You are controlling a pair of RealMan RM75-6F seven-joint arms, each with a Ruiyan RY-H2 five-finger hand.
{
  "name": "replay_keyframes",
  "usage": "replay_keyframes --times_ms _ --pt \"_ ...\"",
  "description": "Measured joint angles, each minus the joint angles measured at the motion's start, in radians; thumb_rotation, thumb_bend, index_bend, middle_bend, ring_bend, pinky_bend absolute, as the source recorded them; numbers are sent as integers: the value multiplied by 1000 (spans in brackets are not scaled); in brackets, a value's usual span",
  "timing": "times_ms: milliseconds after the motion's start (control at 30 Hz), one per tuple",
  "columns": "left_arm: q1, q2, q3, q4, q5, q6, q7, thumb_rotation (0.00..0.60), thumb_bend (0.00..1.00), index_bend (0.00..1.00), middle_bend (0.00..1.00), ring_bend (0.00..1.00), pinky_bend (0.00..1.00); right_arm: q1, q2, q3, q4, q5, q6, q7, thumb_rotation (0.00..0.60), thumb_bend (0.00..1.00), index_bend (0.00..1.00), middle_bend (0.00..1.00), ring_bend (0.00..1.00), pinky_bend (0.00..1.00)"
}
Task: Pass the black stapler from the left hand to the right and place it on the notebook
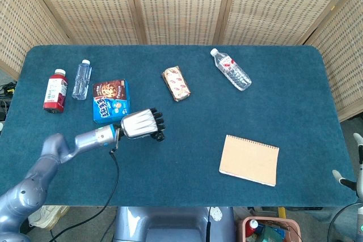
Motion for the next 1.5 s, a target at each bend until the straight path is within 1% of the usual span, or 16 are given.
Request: replay_keyframes --times_ms 267,533,600,667,733,800,867,933,1000,1133,1200,1267,1333,1367,1433,1500 --pt "-103 -111 -33 8 -41 -127 28 600 503 721 561 403 516 -1 6 6 6 22 -8 16 600 0 0 0 0 0" --pt "-136 -155 11 57 -20 -164 64 600 495 709 549 404 516 1 11 8 11 28 -15 30 600 0 0 0 0 0" --pt "-134 -162 18 65 -19 -162 62 600 426 663 516 404 515 1 12 8 11 29 -16 33 600 0 0 0 0 0" --pt "-128 -167 24 73 -21 -162 64 600 284 585 480 404 515 0 13 7 9 26 -14 35 600 0 0 0 0 0" --pt "-126 -168 28 75 -23 -163 64 600 211 525 465 404 515 0 14 6 8 24 -13 36 600 0 0 0 0 0" --pt "-125 -167 32 76 -21 -158 64 600 147 422 417 400 504 -1 14 5 7 23 -12 36 600 0 0 0 0 0" --pt "-124 -164 41 78 -16 -148 70 600 49 266 321 357 469 -1 14 5 5 20 -9 35 600 0 0 0 0 0" --pt "-122 -159 47 77 -14 -141 70 600 4 176 268 318 448 -2 14 3 3 17 -5 33 600 0 0 0 0 0" --pt "-119 -152 50 72 -13 -127 63 600 0 135 244 299 437 -3 14 2 1 15 -3 30 600 0 0 0 0 0" --pt "-114 -130 50 59 -16 -83 53 600 0 60 175 229 365 -3 13 -1 -2 10 0 27 600 0 0 0 0 0" --pt "-110 -111 43 47 -25 -52 47 600 0 17 113 163 294 -2 13 -2 -4 7 0 25 600 0 0 0 0 0" --pt "-99 -81 23 26 -46 -12 36 600 0 0 31 66 181 -2 12 -5 -5 2 0 23 600 0 0 0 0 0" --pt "-86 -42 4 -6 -69 18 29 600 0 0 1 12 85 -1 11 -6 -5 1 -1 23 600 0 0 0 0 0" --pt "-76 -14 -8 -33 -84 28 26 600 0 0 0 0 39 0 11 -7 -5 -1 -3 23 600 0 0 0 0 0" --pt "-55 42 -25 -94 -112 35 27 600 0 0 0 0 2 1 12 -9 -6 -3 -6 23 600 0 0 0 0 0" --pt "-34 95 -37 -161 -138 31 34 600 0 0 0 0 0 3 11 -12 -6 -7 -9 22 600 0 0 0 0 0"
